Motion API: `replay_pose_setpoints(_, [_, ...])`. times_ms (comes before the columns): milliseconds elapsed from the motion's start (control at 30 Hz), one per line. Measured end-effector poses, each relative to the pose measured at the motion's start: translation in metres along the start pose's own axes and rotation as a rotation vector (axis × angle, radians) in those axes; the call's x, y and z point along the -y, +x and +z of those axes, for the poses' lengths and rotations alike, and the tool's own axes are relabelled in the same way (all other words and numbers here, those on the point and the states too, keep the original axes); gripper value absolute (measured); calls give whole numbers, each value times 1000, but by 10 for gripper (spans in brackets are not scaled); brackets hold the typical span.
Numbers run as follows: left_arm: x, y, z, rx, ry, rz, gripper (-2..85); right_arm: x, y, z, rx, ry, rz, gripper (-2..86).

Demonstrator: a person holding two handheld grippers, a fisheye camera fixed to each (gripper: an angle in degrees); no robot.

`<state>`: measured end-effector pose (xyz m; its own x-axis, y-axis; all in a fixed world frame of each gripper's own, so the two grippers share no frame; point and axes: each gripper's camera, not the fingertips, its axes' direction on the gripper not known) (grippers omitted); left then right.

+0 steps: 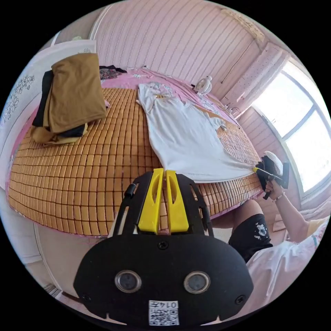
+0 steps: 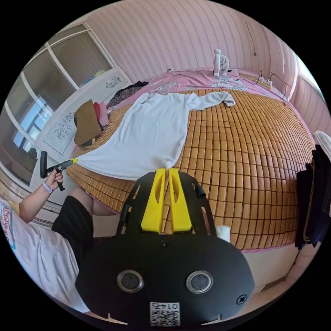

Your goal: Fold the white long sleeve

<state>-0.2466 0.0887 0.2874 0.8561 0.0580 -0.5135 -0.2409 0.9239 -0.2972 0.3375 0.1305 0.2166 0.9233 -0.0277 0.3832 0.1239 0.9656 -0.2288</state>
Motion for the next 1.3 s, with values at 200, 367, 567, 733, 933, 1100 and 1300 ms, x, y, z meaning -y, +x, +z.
replay_pose_setpoints(200, [-7,-3,46,35,-224,-3,-6,-6,6,51,-102,-266,28,23])
replay_pose_setpoints(367, [-5,-12,60,-14,-259,-85,0,-8,14,61,-132,-290,97,45])
replay_pose_setpoints(567, [1,-17,59,18,-244,-95,15,4,10,63,-107,-206,132,75])
replay_pose_setpoints(733, [7,-12,74,-6,-214,-104,44,15,12,98,-86,-344,165,78])
replay_pose_setpoints(933, [26,12,126,107,-368,-10,40,19,4,93,-130,-336,122,7])
replay_pose_setpoints(1100, [21,30,125,198,-399,115,1,9,-3,83,-172,-355,72,1])
replay_pose_setpoints(1300, [-6,27,114,146,-375,64,-1,-10,-9,78,-124,-371,51,4])
